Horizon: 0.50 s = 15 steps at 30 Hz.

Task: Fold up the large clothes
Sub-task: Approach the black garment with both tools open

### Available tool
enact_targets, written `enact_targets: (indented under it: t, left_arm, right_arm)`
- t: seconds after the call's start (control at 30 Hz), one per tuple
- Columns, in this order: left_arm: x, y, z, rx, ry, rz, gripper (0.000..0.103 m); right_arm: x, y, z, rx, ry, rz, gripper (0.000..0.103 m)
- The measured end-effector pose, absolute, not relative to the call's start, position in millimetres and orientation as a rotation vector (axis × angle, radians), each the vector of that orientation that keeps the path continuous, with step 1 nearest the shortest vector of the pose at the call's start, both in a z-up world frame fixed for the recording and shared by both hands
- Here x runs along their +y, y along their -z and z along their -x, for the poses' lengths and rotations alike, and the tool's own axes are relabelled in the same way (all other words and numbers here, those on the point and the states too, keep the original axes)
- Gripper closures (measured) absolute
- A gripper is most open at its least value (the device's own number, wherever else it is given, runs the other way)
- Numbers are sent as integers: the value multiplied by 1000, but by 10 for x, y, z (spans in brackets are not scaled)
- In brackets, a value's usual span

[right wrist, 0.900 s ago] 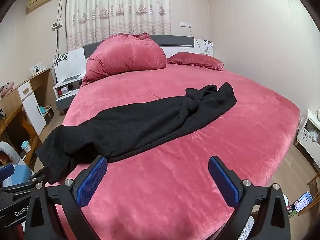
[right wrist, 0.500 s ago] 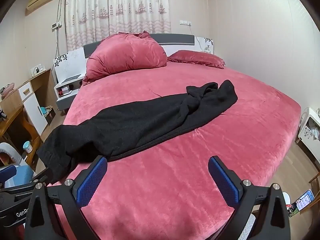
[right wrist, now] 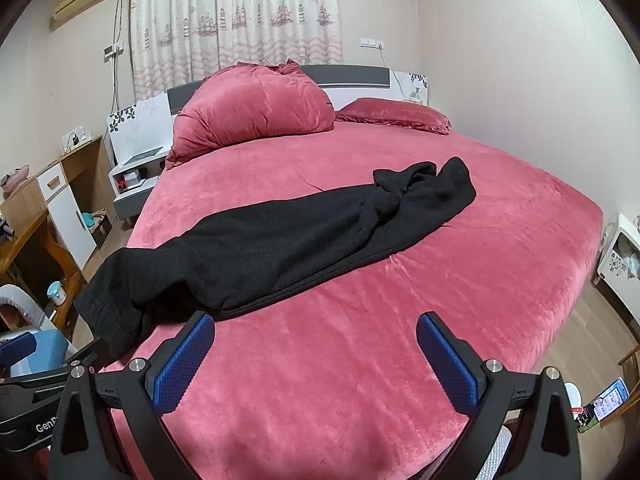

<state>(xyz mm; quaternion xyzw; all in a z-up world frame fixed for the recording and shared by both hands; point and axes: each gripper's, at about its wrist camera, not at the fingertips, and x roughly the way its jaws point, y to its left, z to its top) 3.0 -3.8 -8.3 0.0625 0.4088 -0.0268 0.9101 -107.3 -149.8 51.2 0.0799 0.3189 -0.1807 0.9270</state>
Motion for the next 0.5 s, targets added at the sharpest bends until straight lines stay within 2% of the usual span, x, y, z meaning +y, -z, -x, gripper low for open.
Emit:
enact_targets:
  t: [0.5]
  left_arm:
    - [-57, -17, -94, 841, 48, -133, 0]
  right_arm:
    - [-1559, -641, 1090, 641, 359, -174, 0]
